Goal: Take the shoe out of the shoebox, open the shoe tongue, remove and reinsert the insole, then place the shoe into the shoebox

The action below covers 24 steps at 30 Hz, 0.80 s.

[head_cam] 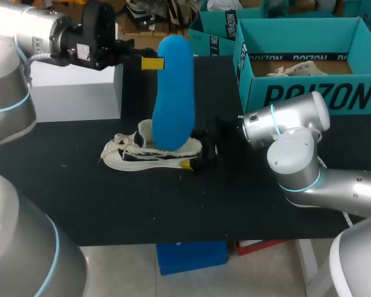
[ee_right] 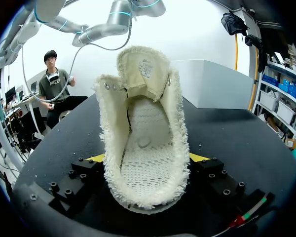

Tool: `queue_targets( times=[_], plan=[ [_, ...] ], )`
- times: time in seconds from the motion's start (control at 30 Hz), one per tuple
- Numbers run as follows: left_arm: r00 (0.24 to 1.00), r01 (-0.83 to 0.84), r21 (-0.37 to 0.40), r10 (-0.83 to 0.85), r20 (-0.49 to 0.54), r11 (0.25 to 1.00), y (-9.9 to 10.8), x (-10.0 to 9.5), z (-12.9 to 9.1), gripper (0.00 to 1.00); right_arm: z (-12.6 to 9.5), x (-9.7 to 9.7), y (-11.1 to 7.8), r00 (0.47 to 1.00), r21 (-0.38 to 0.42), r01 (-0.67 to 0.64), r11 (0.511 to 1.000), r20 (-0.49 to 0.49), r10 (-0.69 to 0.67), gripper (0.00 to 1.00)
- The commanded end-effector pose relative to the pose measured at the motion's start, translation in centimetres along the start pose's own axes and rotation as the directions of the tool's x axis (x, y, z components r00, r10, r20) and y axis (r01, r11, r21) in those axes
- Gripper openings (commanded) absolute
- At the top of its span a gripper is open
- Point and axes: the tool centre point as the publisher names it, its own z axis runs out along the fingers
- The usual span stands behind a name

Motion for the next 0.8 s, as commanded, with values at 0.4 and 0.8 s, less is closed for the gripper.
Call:
queue_targets(
  times=[0.4,0.8],
  plan=[
    [0.997,0.041,0.148,-0.050,0.057,0.988,-0.6,2.7,0.3,0.00,0.1,-0.2,-0.3,1.000,0.001,0.000,1.000,0.000,0.000,0.00],
    [0.998,0.035,0.150,-0.042,0.043,0.988,-1.2,3.3,0.8,0.00,0.1,-0.2,-0.3,1.000,0.001,0.000,1.000,0.000,0.000,0.00]
  ],
)
